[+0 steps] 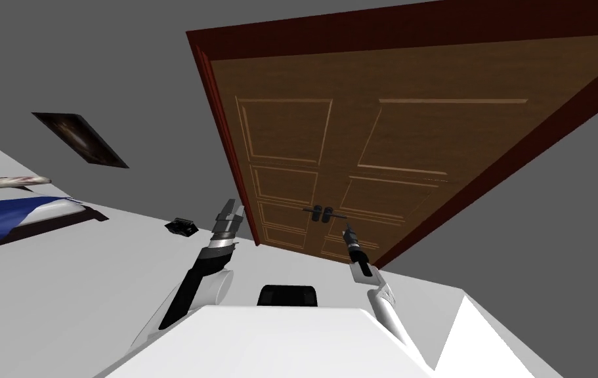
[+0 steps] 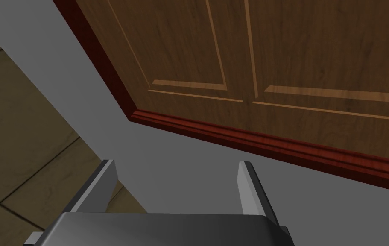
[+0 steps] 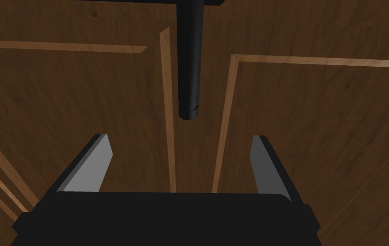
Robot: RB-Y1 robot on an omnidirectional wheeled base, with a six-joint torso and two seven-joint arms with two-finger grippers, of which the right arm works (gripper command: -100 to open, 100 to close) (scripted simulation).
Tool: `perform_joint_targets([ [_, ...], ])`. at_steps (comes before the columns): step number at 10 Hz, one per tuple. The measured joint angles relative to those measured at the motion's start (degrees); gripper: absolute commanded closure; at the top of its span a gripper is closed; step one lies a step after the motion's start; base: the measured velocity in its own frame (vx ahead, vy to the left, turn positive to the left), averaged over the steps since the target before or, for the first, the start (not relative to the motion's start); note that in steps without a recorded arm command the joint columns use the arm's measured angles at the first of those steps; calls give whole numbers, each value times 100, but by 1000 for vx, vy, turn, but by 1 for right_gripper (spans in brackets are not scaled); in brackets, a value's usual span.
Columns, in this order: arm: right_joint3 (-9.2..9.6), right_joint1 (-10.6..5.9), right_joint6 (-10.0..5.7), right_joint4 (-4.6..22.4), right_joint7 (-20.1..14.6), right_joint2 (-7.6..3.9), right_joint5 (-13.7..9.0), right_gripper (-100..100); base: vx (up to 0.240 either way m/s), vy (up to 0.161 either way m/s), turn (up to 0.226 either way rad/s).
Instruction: Pull the door open
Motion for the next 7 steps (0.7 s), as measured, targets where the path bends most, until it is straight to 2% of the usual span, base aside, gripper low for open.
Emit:
perform_joint_targets([
  [1,-82,44,-10,53,-56,-134,-52,-100,246,-8,131],
  [3,-214,130,-155,188,-128,-273,-128,-100,199,-29,95],
  [4,-226,122,-184,218,-167,-323,-152,-100,226,-15,224],
  [5,-201,58,-223,274,-198,-349,-167,-100,106,-7,56],
  [6,-195,45,-234,280,-205,-350,-168,100,-13,-2,-48],
  [7,-198,50,-228,275,-201,-349,-167,100,-31,-3,-7],
])
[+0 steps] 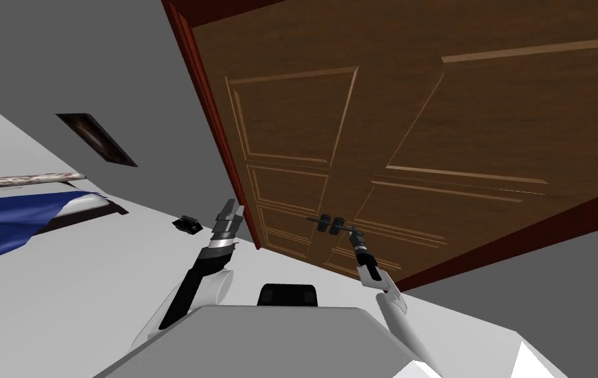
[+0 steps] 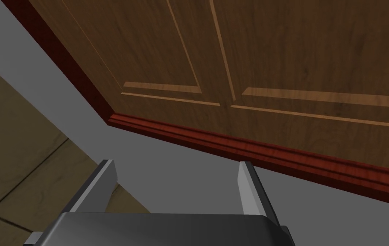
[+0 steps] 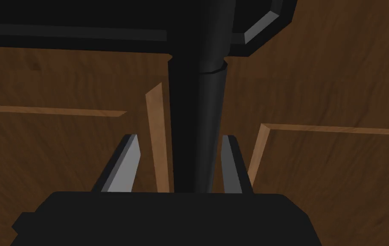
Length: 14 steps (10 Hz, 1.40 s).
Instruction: Pull the door open
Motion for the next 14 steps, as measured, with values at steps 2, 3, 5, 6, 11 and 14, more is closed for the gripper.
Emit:
perform_joint_targets([
  [2,-9,-14,-3,-14,-2,-9,-4,100,-28,3,5],
  [3,-2,-4,0,-7,0,-1,-1,100,-14,4,-5],
  [5,4,10,4,2,0,7,0,100,-66,-3,38],
  [6,14,36,-11,-20,-52,-61,-3,100,-211,-51,91],
  [11,237,278,-172,-121,-400,-314,40,100,-203,-39,128],
  [14,458,374,-299,-166,-668,-481,76,100,-195,-77,145],
])
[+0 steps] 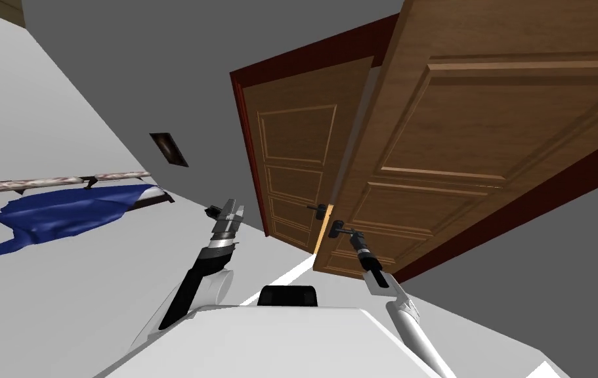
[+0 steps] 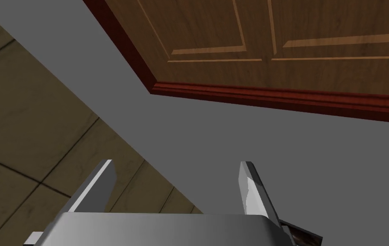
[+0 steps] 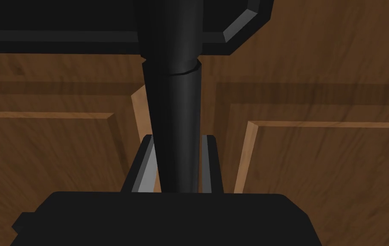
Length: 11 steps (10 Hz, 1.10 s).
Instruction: Pull the door open
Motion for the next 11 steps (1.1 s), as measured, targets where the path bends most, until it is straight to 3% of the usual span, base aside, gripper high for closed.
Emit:
perform_joint_targets([
  [3,81,124,-45,-126,-120,-85,31,100,-130,-35,85],
  [7,205,362,-272,-293,-385,-268,97,100,-182,-56,95],
  [11,353,602,-620,-329,-637,-445,169,100,-160,-70,79],
])
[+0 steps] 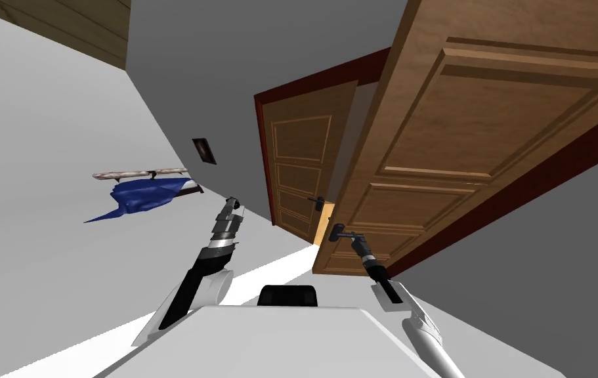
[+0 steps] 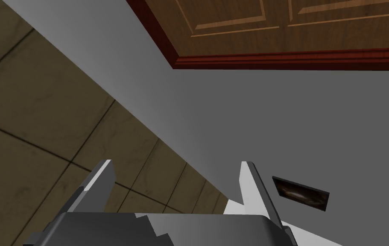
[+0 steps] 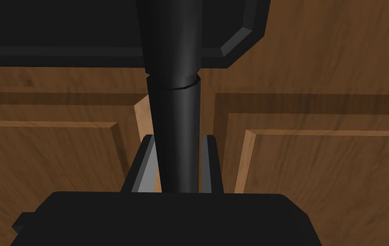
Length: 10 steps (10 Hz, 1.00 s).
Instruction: Pull the door open
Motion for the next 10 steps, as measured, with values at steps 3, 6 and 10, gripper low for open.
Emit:
perform_joint_targets([
  [3,-4,77,-130,31,-99,-98,23,100,-186,-58,122],
  [6,15,226,-365,-2,-221,-190,62,100,-173,-51,110],
  [10,89,329,-702,103,-379,-316,128,100,-172,-86,116],
])
